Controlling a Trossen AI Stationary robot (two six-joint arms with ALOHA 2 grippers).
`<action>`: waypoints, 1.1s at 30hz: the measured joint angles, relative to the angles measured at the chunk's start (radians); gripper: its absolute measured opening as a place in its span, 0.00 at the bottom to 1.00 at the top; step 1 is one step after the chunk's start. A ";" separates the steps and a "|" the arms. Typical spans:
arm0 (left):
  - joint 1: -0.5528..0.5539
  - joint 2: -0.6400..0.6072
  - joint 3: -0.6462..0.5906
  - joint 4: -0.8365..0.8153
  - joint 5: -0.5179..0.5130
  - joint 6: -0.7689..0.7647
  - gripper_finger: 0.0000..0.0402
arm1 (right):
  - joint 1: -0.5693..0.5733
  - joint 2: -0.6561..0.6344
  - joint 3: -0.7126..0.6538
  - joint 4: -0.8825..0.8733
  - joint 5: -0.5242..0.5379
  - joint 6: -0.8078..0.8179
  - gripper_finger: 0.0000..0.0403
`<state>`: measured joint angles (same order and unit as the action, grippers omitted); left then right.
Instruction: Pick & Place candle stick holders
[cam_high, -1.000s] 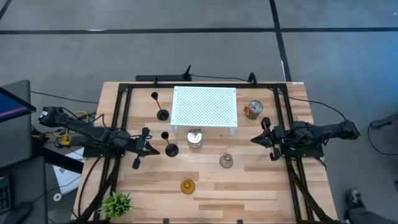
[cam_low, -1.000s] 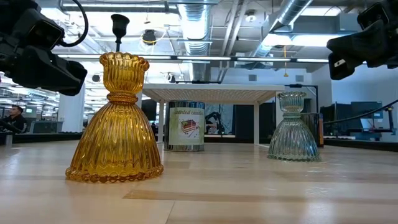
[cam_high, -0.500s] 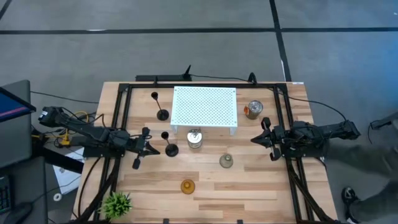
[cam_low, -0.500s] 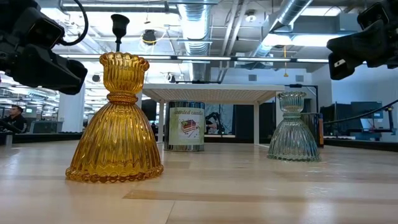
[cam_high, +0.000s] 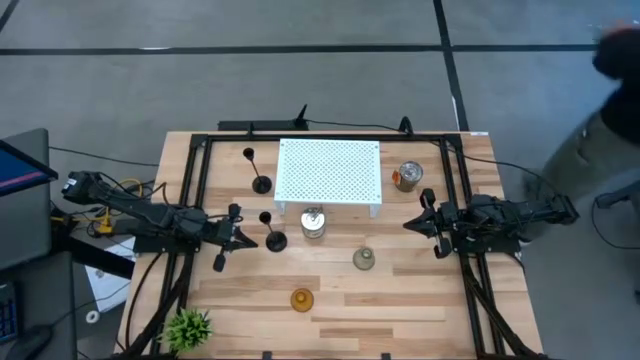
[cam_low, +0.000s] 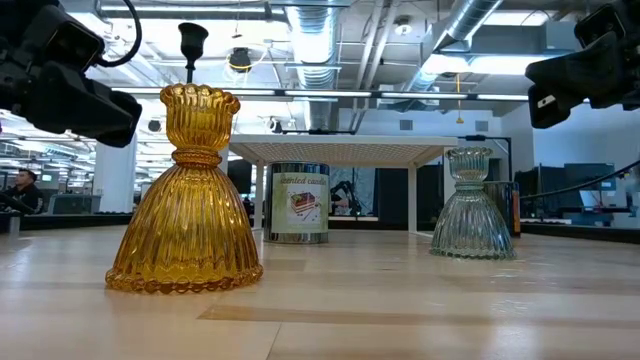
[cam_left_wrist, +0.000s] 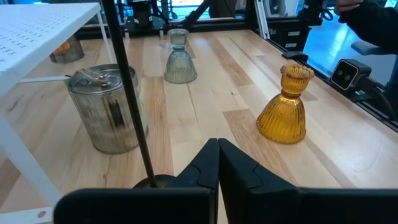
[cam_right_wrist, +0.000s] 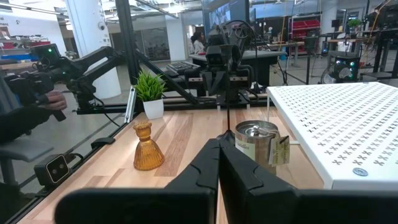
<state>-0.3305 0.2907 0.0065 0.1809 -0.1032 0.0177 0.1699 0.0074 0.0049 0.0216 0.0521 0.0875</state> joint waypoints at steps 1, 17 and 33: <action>0.000 0.000 0.000 0.000 0.000 0.000 0.01 | 0.000 0.000 0.000 0.000 0.000 0.000 0.00; 0.000 0.000 0.000 0.011 0.000 0.000 0.01 | 0.000 0.000 0.000 0.000 0.000 0.000 0.00; 0.025 0.098 0.000 0.134 -0.342 -0.115 0.01 | 0.000 0.000 0.000 0.000 0.000 -0.019 0.00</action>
<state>-0.3053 0.3886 0.0067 0.3153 -0.4457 -0.0976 0.1699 0.0073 0.0050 0.0216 0.0521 0.0689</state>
